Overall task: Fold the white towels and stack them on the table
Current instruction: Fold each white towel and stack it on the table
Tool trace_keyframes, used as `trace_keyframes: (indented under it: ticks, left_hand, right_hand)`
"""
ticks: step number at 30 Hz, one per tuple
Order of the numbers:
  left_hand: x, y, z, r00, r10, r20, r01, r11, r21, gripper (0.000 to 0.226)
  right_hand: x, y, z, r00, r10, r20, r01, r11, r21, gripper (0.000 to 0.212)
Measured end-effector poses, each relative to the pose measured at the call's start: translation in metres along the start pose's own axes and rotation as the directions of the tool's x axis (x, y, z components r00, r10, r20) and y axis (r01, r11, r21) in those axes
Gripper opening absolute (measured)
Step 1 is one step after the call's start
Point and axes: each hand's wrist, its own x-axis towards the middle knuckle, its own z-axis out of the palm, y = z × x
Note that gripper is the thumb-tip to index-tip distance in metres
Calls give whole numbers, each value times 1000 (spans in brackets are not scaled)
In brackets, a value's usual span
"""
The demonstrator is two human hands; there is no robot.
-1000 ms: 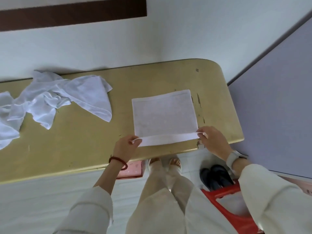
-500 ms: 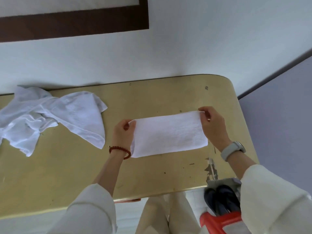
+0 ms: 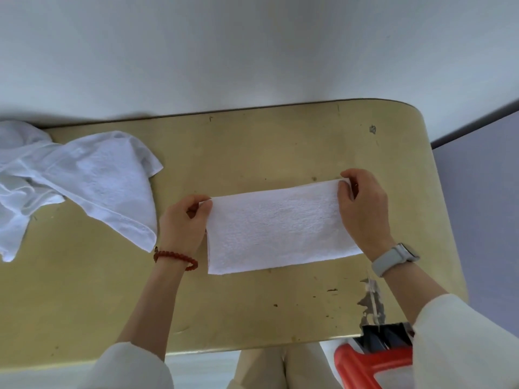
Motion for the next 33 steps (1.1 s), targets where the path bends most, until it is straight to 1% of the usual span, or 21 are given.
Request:
trace_keyframes:
  ticks: [2,4,6,10,12,13,14,15,16,17,18,19,21,23,25,27,30,33]
  left_hand:
    - [0,0,1,1000,13,-24,-12,1000,26,8]
    - [1,3,4,998,2,-63,1,999,51,1]
    - [2,5,6,996,-18,-91,24,998,60,7]
    - [2,10,8,994,-1,-107,20,985,173,10]
    - [-2,11,8,989,12,-147,22,974,227,23]
    - [-5,10,8,979,58,-196,-2,962,272,29]
    - [-9,7,9,955,160,-249,-71,941,332,32]
    - [-15,5,12,911,303,-279,-176,899,402,31]
    - [-21,3,18,853,445,-274,-286,836,469,30]
    - [-28,2,27,805,549,-223,-382,769,513,31]
    - [-35,1,37,781,609,-137,-456,706,542,33]
    - [-41,-1,49,778,626,-48,-497,660,564,35]
    - [-47,-3,68,823,563,76,-483,623,615,41]
    - [-46,-8,76,869,477,131,-432,603,671,48]
    - [-44,-16,75,876,448,177,-427,553,715,54]
    - [-41,-22,69,861,465,206,-448,504,739,57]
    - [-37,-28,60,846,480,231,-470,469,747,58]
    - [-29,-28,54,824,487,290,-516,431,741,61]
  right_hand:
    - [0,0,1,1000,-14,-11,14,1000,-24,16]
    - [1,1,2,999,-25,-22,23,999,-49,15]
    - [3,1,2,1000,-24,-16,23,997,-68,14]
    - [5,-1,1,1000,9,29,-7,997,-75,16]
    - [4,-6,-3,999,32,24,-30,998,-63,18]
    - [2,-8,-5,1000,-5,-20,3,994,-109,21]
    - [-2,-10,-6,994,-83,-71,68,978,-196,22]
    - [-7,-14,-6,977,-181,-109,144,948,-285,24]
    - [-14,-20,-3,956,-273,-110,221,912,-345,26]
    - [-22,-25,2,934,-351,-68,302,876,-375,30]
    - [-30,-31,9,915,-403,2,373,845,-383,33]
    - [-38,-35,17,901,-427,80,423,819,-387,36]
    - [-50,-37,35,892,-392,224,451,787,-420,41]
    - [-55,-30,44,895,-317,314,434,781,-449,46]
    - [-57,-18,44,895,-287,340,425,780,-459,49]
    - [-56,-6,36,900,-272,340,415,774,-478,52]
    - [-53,8,19,910,-236,342,389,772,-503,54]
    - [-49,21,7,899,-276,340,415,784,-462,51]
